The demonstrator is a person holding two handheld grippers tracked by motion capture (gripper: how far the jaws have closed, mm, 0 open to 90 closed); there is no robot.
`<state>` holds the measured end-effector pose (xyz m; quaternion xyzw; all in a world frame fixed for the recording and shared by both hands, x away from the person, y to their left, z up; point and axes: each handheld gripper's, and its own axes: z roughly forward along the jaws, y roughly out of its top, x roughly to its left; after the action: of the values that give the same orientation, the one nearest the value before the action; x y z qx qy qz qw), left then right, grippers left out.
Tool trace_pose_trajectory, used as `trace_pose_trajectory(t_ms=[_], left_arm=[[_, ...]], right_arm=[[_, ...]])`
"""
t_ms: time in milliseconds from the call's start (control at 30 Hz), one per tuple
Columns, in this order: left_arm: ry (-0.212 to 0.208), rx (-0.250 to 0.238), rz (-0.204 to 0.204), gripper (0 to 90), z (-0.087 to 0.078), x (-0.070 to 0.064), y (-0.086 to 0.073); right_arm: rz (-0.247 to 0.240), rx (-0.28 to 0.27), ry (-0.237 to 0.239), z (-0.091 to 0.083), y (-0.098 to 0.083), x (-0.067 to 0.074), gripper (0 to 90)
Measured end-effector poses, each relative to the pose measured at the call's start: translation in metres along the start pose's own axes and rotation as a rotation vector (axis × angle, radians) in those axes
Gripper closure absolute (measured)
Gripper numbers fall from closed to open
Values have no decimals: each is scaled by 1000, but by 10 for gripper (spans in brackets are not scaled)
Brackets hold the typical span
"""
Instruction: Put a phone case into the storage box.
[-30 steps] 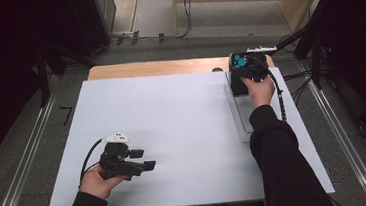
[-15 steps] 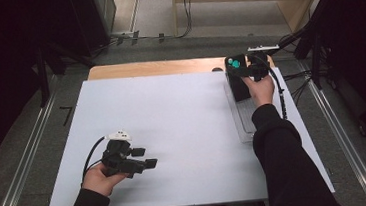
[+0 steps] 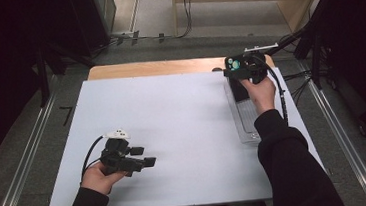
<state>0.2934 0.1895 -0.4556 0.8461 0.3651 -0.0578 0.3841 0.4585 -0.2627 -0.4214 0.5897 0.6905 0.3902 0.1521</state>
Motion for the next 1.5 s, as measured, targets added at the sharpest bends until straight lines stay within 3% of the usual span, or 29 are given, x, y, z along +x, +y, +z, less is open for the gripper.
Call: trace_pose_trajectory(t_ms=[467,600,967,1067,1233,1400,1500], left_arm=[[-6,8,4,276,0,-1,0],[-1,2,2,276,-1,-1,0],[-4,-8,-1,275,-5,0,0],[-6,-5,3,275,-6,0,0],[-5,-14,4,275,-10,0,-1],[-12,-17,11,275,-11,-3,-3],[-15,-20,16,275,-11,-4,-3]], right_arm=[[-76,73,177,-19,-26,34,0],[-126,93,193,-27,-35,45,0],[-193,140,277,-41,-57,69,46],[-212,136,293,-46,-63,75,122],[-234,153,347,-54,-73,80,127],[-294,169,360,-62,-85,89,145],[-306,166,380,-66,-95,90,172]])
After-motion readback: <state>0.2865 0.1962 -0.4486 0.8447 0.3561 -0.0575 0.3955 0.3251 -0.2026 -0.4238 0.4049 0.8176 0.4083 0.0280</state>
